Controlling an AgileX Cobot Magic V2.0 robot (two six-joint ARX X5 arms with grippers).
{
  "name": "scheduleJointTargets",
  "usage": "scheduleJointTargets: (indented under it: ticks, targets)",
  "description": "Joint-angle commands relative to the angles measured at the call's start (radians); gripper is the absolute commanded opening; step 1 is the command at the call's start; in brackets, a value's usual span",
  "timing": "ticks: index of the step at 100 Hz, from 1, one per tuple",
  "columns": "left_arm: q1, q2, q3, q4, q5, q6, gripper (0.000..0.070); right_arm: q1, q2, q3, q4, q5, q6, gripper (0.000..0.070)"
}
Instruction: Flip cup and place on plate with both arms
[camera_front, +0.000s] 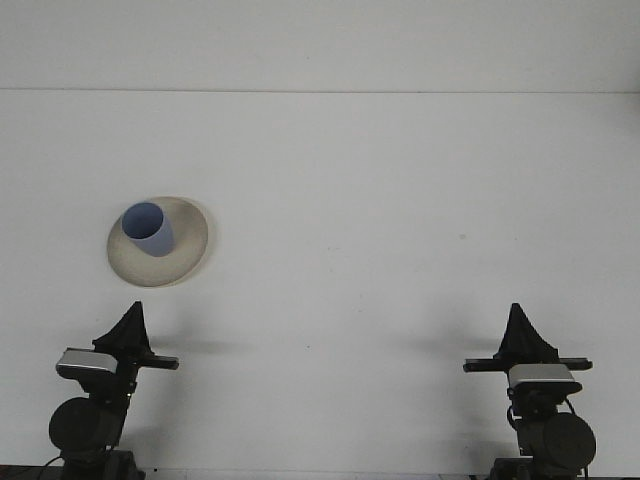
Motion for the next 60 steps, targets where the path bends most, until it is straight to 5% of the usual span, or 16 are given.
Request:
scheduleJointTargets:
  ticks: [1,60]
  targets:
    - [-0.001,-0.002,-0.02,0.009,-0.002,-0.002,0.0011,-0.006,0.001,-0.025,0.023,0.004,0.003,0.0]
    - [-0.001,-0.002,-0.019,0.009,-0.002,-0.002,0.0011,-0.006,0.0,-0.047,0.033,0.004,0.003,0.0]
